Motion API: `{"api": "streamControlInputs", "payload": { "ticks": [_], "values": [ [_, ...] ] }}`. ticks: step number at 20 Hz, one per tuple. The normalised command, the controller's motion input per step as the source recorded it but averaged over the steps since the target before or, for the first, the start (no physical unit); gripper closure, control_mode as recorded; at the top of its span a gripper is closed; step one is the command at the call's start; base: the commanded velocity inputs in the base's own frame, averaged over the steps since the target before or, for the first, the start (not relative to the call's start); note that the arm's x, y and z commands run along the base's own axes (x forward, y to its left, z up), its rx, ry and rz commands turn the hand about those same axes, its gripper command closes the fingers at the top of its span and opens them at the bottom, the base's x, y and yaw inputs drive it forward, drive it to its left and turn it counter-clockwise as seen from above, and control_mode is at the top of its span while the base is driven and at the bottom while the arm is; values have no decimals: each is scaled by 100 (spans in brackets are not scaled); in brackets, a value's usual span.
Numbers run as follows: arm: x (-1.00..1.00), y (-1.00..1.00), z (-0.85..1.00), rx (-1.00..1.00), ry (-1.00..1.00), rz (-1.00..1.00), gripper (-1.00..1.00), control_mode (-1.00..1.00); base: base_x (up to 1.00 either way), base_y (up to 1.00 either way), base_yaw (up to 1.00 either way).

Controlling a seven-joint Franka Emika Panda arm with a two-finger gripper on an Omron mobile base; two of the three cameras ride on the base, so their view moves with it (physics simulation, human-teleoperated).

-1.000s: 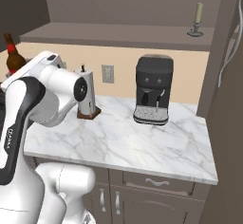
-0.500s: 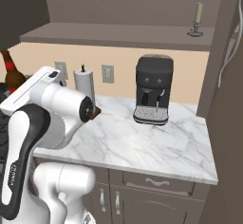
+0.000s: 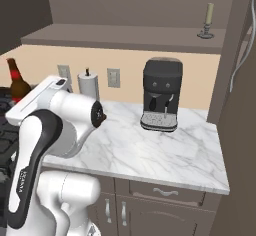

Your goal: Get the candle and the beer from the cabinet and move them to the dining counter.

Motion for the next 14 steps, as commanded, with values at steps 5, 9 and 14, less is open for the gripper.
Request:
{"api": "streamControlInputs", "payload": {
  "ticks": [5,9,14],
  "values": [
    [10,6,-7,0,6,2,100,100,-5,0,0],
    [0,0,0,0,0,0,100,100,-83,0,0],
    [0,0,0,0,0,0,100,100,-100,5,3]
  ]
}}
